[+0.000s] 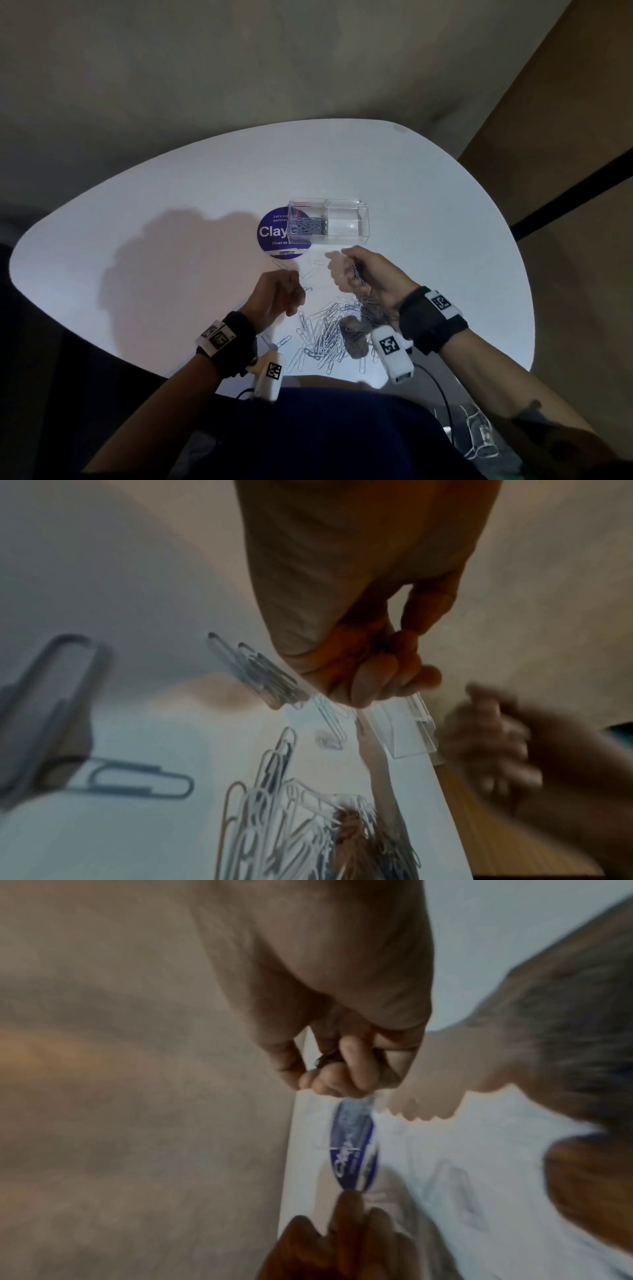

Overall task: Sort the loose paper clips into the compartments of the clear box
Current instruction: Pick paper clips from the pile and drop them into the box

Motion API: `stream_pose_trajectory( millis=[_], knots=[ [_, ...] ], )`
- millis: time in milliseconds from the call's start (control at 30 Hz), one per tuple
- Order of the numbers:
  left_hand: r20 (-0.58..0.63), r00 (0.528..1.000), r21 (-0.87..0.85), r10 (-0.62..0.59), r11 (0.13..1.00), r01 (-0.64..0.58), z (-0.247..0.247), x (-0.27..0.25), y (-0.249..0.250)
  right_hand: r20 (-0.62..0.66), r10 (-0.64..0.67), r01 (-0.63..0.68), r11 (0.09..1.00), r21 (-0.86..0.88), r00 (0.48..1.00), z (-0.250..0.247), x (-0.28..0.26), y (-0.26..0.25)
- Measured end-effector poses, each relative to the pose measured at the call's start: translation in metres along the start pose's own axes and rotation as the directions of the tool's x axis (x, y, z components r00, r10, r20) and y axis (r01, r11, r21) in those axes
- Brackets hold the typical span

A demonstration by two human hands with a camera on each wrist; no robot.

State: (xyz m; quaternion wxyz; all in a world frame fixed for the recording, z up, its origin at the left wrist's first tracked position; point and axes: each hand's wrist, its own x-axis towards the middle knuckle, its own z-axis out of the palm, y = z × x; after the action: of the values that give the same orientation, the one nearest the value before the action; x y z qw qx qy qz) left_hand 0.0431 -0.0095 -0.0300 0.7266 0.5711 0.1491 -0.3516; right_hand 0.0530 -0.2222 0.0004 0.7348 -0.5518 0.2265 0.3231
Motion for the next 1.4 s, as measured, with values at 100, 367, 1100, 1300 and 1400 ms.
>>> stream_pose_trajectory(
  millis=[100, 367, 1100, 1300, 1400],
  knots=[
    [-0.035, 0.999, 0.013, -0.011, 1.000, 0.012, 0.001, 0.004, 0.004, -0.031, -0.064, 0.054, 0.970, -0.238, 0.998, 0.022, 0.023, -0.031],
    [-0.164, 0.982, 0.431, 0.094, 0.902, -0.014, 0.001, 0.012, 0.036, 0.002, -0.255, 0.154, 0.578, -0.801, 0.967, 0.075, 0.078, -0.095],
    [0.247, 0.797, 0.951, 0.551, 0.020, -0.308, 0.016, 0.067, 0.087, 0.034, -0.507, 0.308, 0.468, -0.828, 0.861, -0.027, 0.003, -0.023],
    [0.370, 0.905, 0.929, 0.208, -0.106, -0.355, 0.013, 0.025, 0.034, 0.139, -0.404, 0.296, 0.359, -0.885, 0.904, -0.075, -0.013, 0.030],
    [0.386, 0.911, 0.921, 0.146, -0.113, -0.372, 0.008, 0.015, 0.006, 0.077, -0.389, 0.270, 0.471, -0.840, 0.918, -0.095, -0.020, 0.047]
  ],
)
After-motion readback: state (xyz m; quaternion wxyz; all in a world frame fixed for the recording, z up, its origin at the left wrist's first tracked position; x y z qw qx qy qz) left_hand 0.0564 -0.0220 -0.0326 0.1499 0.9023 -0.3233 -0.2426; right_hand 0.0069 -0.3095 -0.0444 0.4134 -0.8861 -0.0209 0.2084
